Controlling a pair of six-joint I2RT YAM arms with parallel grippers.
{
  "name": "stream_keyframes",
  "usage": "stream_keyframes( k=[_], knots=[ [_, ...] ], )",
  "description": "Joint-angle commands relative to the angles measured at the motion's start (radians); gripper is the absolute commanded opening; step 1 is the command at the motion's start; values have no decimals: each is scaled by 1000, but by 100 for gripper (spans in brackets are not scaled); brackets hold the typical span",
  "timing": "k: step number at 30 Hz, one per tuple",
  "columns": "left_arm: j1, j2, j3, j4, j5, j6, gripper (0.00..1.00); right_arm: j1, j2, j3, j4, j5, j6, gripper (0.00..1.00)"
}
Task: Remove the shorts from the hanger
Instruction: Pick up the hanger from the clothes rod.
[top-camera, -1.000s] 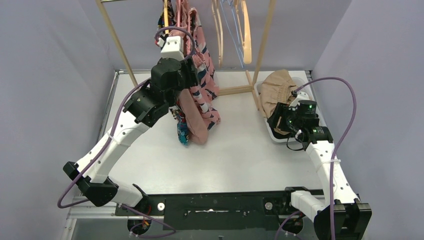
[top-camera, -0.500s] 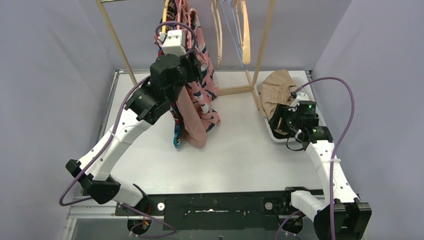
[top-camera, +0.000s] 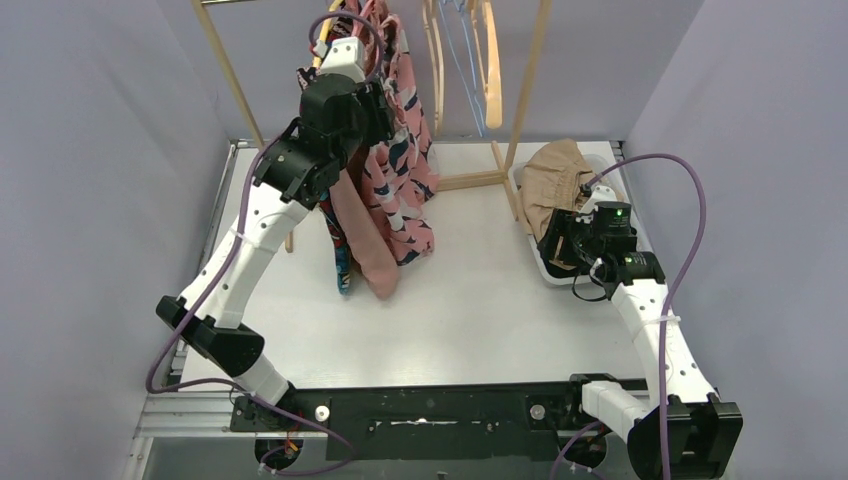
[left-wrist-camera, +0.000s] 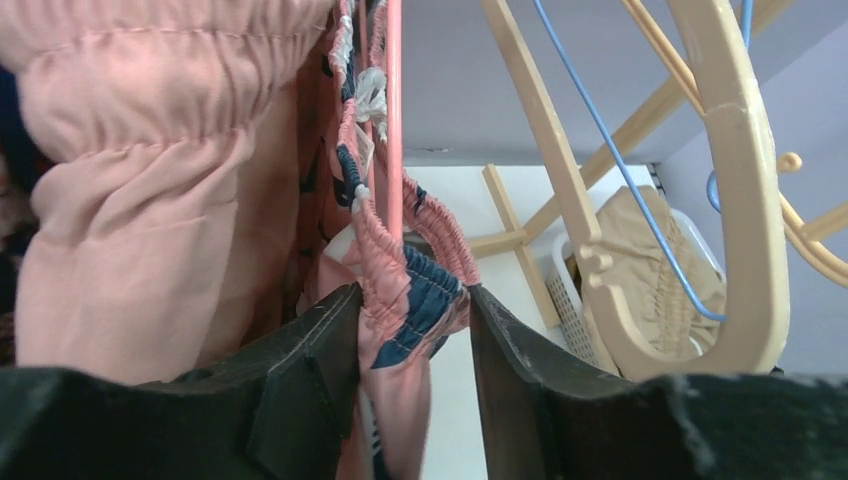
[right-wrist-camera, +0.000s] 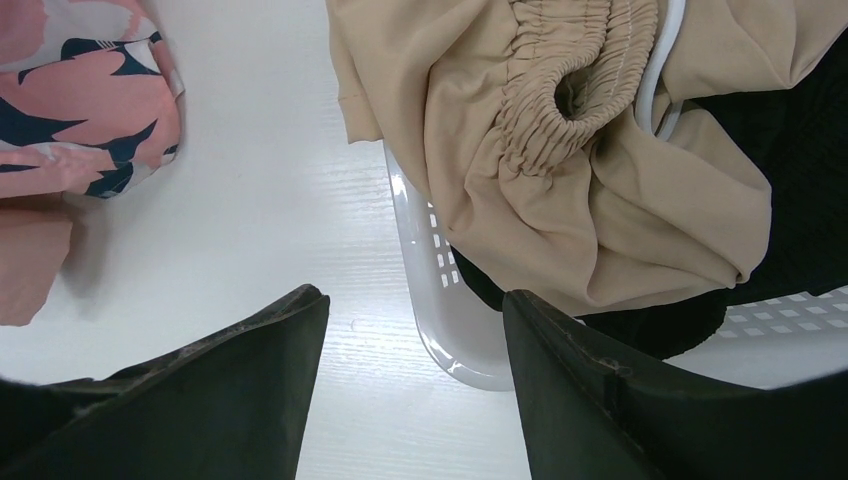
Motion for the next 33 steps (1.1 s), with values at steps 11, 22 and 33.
stream_keyframes(
  k=[11, 22, 33],
  knots=[
    [11, 36, 104, -53, 78, 63, 0, -9, 1, 44, 4, 19, -21, 66],
    [10, -126, -190, 381, 125, 202, 0, -12, 15, 47, 10, 19, -22, 66],
    [-18, -152, -271, 557, 22, 311, 0, -14, 21, 46, 6, 36, -30, 67]
  ],
)
